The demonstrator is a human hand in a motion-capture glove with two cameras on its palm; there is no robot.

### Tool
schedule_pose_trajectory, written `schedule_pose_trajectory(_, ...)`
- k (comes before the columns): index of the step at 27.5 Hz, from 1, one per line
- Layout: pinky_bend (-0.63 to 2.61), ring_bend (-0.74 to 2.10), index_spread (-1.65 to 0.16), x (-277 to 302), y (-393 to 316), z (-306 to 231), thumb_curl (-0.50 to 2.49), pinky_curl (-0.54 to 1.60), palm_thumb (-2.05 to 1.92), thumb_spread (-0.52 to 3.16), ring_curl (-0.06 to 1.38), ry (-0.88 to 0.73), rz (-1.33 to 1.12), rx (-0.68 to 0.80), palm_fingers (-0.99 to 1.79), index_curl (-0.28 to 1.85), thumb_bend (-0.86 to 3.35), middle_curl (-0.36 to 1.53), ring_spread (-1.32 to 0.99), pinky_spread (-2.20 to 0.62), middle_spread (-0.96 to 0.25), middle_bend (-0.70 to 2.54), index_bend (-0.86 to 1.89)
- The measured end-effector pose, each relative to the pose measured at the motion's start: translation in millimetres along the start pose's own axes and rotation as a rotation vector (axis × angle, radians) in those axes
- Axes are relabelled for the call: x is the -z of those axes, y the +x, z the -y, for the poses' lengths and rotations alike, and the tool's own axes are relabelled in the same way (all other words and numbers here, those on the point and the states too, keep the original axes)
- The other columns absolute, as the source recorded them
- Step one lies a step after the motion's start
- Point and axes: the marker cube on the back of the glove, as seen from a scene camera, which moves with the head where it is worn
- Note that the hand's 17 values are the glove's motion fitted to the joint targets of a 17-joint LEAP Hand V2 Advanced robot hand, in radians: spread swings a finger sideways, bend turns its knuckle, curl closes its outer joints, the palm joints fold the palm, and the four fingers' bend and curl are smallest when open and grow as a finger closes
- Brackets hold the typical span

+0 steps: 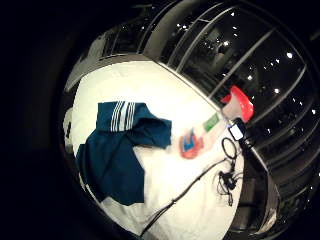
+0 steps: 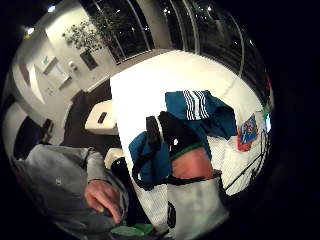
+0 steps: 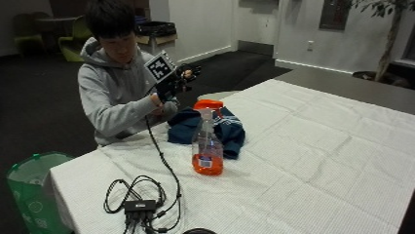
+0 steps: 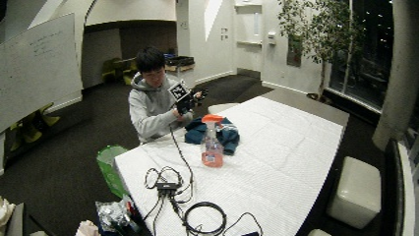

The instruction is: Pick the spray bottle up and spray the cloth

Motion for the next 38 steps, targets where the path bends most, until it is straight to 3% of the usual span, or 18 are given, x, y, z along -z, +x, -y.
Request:
schedule_pose_trajectory(2,0.40,0.24,-0.23,0.0,0.8,-0.4,0.09,0.10,0.38,0.49,0.05,-0.002,-0.008,0.008,0.15,0.03,0.23,0.05,0.00,0.11,-0.04,0.19,0.12)
schedule_pose_trajectory(7,0.44,0.26,-0.32,2.7,-5.1,8.6,0.13,0.16,0.42,0.74,0.09,-0.006,0.053,-0.199,0.11,0.07,0.21,0.10,0.00,0.16,-0.05,0.20,0.13)
schedule_pose_trajectory(11,0.45,0.28,-0.36,1.2,0.6,11.9,0.16,0.19,0.44,0.86,0.11,-0.005,0.044,-0.246,0.09,0.09,0.19,0.13,0.00,0.18,-0.06,0.20,0.14)
schedule_pose_trajectory(19,0.46,0.29,-0.40,-0.2,-4.7,-2.1,0.20,0.23,0.47,0.99,0.14,-0.010,-0.008,0.034,0.07,0.13,0.13,0.18,0.00,0.20,-0.07,0.21,0.14)
schedule_pose_trajectory(24,0.46,0.30,-0.40,1.4,-0.4,-1.0,0.22,0.25,0.48,1.03,0.16,0.023,0.016,-0.270,0.06,0.15,0.10,0.21,0.00,0.21,-0.07,0.21,0.14)
schedule_pose_trajectory(38,0.53,0.37,-0.36,11.9,40.4,-62.1,0.26,0.30,0.49,1.04,0.21,0.212,0.016,-0.458,0.01,0.14,-0.01,0.26,0.02,0.21,-0.04,0.22,0.09)
